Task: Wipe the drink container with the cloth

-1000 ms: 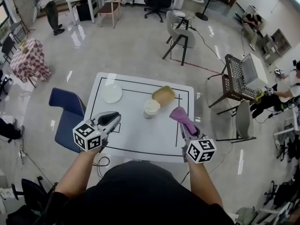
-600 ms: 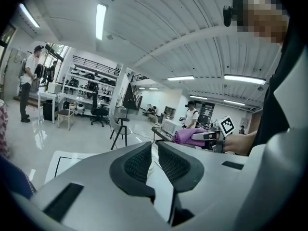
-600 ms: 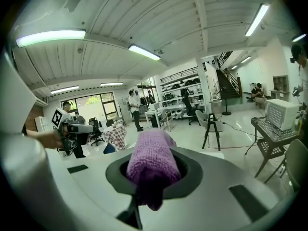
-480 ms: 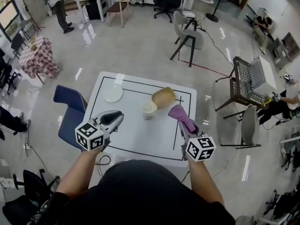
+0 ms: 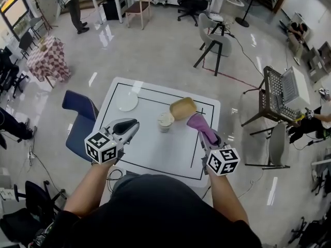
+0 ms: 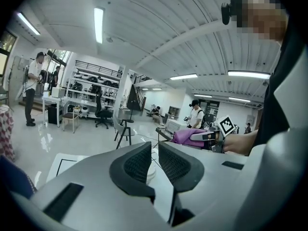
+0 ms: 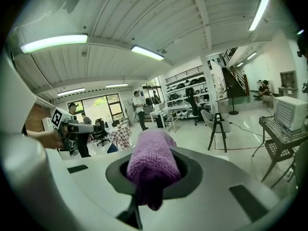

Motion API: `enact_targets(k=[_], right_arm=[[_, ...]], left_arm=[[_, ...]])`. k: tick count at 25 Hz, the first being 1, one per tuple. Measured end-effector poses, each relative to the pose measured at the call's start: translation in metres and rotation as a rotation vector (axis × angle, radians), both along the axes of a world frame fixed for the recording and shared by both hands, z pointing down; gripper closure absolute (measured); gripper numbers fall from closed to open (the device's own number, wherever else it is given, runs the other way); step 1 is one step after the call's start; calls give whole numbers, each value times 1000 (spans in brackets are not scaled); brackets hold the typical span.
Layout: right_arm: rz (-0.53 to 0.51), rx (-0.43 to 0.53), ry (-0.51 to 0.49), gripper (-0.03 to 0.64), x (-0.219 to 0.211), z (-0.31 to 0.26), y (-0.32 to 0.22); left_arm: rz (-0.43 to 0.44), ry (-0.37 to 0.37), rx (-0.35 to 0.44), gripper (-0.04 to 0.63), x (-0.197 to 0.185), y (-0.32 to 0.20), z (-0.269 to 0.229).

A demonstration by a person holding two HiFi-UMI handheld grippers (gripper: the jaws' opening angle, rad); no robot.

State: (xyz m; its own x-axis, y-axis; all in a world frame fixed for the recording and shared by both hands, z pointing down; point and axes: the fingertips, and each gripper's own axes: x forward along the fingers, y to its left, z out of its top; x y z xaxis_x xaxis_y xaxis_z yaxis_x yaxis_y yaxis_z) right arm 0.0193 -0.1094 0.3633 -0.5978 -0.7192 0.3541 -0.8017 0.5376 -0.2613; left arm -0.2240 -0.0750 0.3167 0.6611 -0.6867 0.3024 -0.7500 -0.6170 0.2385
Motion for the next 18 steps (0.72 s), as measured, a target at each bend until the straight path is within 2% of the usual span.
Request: enact_targets(k=[9, 18], right_arm=[[49, -17, -7, 535, -1, 6, -7], [109, -57, -6, 535, -30, 18, -14]], left_arm=[[55, -7, -11, 538, -4, -17, 5], [128, 8, -37, 538, -32, -43, 17]])
